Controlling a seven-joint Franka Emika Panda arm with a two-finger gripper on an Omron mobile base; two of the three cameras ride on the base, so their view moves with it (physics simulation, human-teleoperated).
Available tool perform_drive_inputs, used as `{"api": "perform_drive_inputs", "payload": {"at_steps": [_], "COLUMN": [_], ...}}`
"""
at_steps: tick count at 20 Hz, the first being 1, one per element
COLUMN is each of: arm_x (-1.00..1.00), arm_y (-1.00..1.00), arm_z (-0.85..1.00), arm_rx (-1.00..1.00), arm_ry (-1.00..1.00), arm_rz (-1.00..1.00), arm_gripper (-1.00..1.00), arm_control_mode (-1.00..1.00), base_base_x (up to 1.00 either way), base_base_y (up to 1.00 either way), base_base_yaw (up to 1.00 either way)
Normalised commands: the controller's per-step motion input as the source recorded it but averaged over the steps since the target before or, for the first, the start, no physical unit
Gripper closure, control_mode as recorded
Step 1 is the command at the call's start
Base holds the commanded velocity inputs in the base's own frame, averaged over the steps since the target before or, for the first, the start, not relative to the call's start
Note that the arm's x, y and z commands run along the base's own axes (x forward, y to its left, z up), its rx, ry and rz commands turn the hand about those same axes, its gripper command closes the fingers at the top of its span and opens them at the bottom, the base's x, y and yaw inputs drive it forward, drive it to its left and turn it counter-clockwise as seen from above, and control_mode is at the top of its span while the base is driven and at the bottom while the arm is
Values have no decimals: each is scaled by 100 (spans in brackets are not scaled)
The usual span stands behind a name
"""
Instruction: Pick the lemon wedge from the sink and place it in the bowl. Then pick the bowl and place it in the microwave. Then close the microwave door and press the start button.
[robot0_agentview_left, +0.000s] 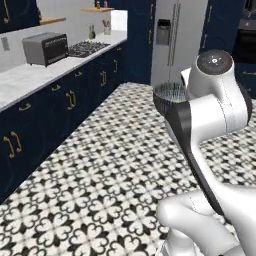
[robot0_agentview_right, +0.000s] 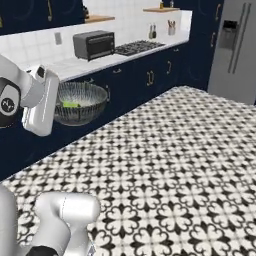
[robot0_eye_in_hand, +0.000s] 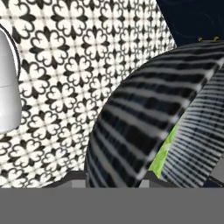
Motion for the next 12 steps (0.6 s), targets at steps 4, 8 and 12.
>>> {"api": "perform_drive_inputs", "payload": {"at_steps": [4,8,12], "arm_x": [0,0,0], "arm_y": [0,0,0], "arm_z": [0,0,0], "arm_rx": [0,0,0], "arm_ry": [0,0,0], "arm_rz": [0,0,0], "arm_gripper": [100,100,100], "arm_control_mode": [100,100,100], "base_base_x": [0,3,58], "base_base_y": [-1,-9,-32], "base_base_yaw": [-84,-77,-48]}}
